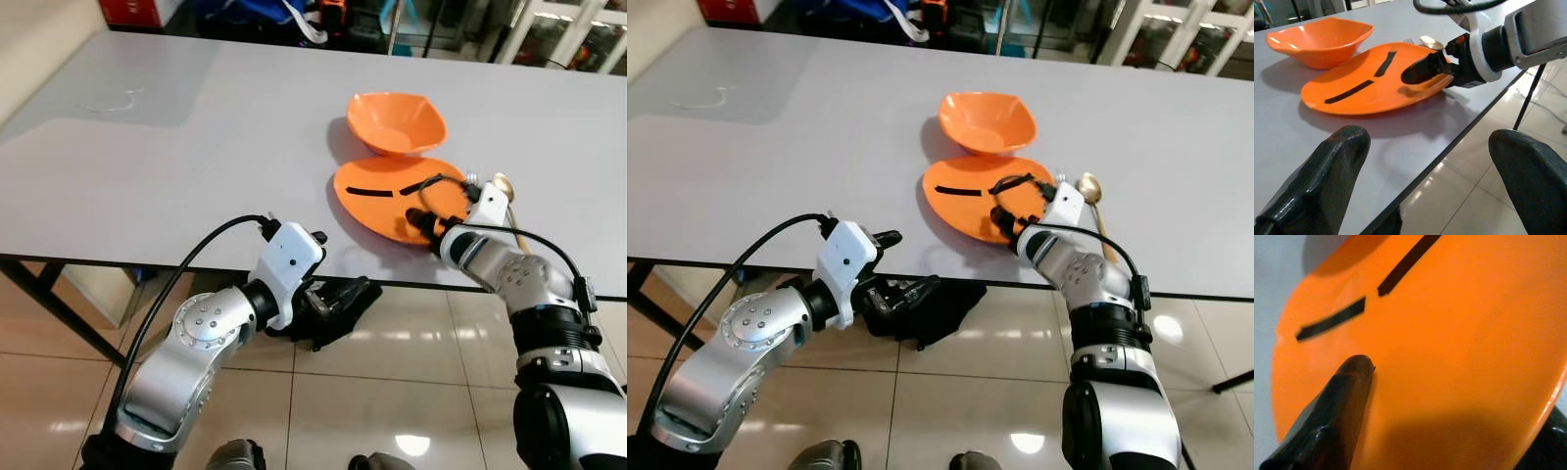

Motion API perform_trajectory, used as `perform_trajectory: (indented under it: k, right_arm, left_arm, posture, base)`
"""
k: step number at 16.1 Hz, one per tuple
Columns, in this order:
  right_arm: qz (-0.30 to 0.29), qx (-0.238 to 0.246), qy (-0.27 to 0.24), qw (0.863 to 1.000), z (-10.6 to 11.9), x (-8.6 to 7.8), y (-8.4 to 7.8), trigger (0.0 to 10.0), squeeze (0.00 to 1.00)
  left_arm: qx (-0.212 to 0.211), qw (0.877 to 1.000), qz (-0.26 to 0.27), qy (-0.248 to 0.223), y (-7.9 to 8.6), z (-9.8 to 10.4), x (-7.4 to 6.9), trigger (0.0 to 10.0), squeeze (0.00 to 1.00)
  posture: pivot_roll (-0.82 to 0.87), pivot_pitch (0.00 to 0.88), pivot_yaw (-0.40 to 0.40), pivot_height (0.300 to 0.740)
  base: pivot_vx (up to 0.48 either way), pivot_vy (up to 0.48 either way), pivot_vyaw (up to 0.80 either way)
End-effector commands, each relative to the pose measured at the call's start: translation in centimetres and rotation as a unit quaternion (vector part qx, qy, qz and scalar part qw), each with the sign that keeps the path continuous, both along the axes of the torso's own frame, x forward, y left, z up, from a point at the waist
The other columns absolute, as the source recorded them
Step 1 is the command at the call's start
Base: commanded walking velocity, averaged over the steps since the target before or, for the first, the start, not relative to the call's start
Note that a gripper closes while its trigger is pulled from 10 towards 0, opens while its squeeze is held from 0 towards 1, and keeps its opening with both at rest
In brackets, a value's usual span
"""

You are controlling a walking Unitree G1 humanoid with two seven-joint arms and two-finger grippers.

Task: Setting the table

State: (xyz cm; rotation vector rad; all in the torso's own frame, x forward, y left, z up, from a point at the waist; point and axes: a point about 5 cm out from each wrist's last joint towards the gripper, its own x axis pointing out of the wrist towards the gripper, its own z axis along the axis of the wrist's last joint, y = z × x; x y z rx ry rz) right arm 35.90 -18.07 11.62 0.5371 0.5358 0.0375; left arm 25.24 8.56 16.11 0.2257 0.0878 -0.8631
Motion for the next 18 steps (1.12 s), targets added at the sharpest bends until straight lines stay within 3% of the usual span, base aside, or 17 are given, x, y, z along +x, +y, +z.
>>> perform_trajectory:
  k: [1, 3, 5, 9, 11, 12, 13, 14, 16, 17, 18]
  right_arm:
    - [0.010, -0.021, 0.051, 0.998, -2.4, -1.2, 0.0, 10.0, 0.00]
    - [0.017, -0.094, 0.061, 0.994, -2.8, -1.2, -0.5, 10.0, 0.00]
    - [0.023, -0.114, 0.083, 0.990, -3.1, -1.6, -0.9, 10.0, 0.00]
    - [0.063, -0.211, 0.048, 0.974, -2.0, -1.8, -1.8, 10.0, 0.00]
    - [0.068, -0.221, 0.046, 0.972, -1.9, -1.9, -1.9, 10.0, 0.00]
    - [0.060, -0.201, 0.047, 0.977, -1.9, -1.9, -2.1, 10.0, 0.00]
    - [0.037, -0.113, 0.041, 0.992, -1.4, -1.7, -1.8, 10.0, 0.00]
    - [0.029, -0.047, 0.039, 0.998, -1.0, -1.5, -1.4, 10.0, 0.00]
    - [0.089, -0.051, 0.056, 0.993, 0.0, -1.4, 0.1, 10.0, 0.00]
    - [0.098, -0.068, 0.073, 0.990, 0.0, -1.4, 0.0, 10.0, 0.00]
    - [0.095, -0.024, 0.077, 0.992, 0.6, -1.0, 0.1, 10.0, 0.00]
  left_arm:
    - [0.002, 1.000, -0.004, -0.004, 0.0, 0.1, 0.1, 10.0, 0.00]
    - [0.008, 1.000, -0.015, -0.007, 0.0, 0.2, 0.6, 10.0, 0.00]
    - [0.012, 0.999, -0.029, -0.009, -0.4, 0.2, 1.0, 10.0, 0.00]
    - [0.010, 0.999, -0.036, -0.010, -0.7, 0.4, 1.1, 10.0, 0.00]
    - [0.010, 0.999, -0.038, -0.010, -0.6, 0.4, 1.1, 10.0, 0.00]
    - [0.011, 0.999, -0.038, -0.010, -0.6, 0.4, 1.1, 10.0, 0.00]
    - [0.012, 0.999, -0.037, -0.010, -0.4, 0.4, 1.2, 10.0, 0.00]
    - [0.013, 0.999, -0.036, -0.010, -0.3, 0.4, 1.2, 10.0, 0.00]
    - [0.014, 0.999, -0.035, -0.010, -0.3, 0.4, 1.2, 10.0, 0.00]
    - [0.014, 0.999, -0.035, -0.010, -0.3, 0.4, 1.3, 10.0, 0.00]
    - [0.013, 0.999, -0.034, -0.012, -0.3, 0.4, 1.4, 10.0, 0.00]
  posture:
    - [0.00, 0.045, -0.033, 0.740]
    - [-0.01, 0.031, -0.001, 0.740]
    - [-0.01, 0.022, 0.011, 0.740]
    - [-0.02, 0.027, 0.019, 0.740]
    - [-0.02, 0.029, 0.019, 0.740]
    - [-0.01, 0.031, 0.018, 0.740]
    - [-0.01, 0.032, 0.018, 0.740]
    - [-0.01, 0.032, 0.018, 0.740]
    - [-0.02, 0.031, 0.017, 0.740]
    - [-0.02, 0.029, 0.013, 0.740]
    - [-0.01, 0.029, 0.006, 0.740]
  base:
    - [0.000, 0.000, 0.00]
    - [0.000, 0.000, 0.00]
    - [0.000, 0.000, 0.00]
    - [0.000, 0.000, 0.00]
    - [0.000, 0.000, 0.00]
    - [0.000, 0.000, 0.00]
    - [0.000, 0.000, 0.00]
    - [0.000, 0.000, 0.00]
    - [0.000, 0.000, 0.00]
    - [0.000, 0.000, 0.00]
    - [0.000, 0.000, 0.00]
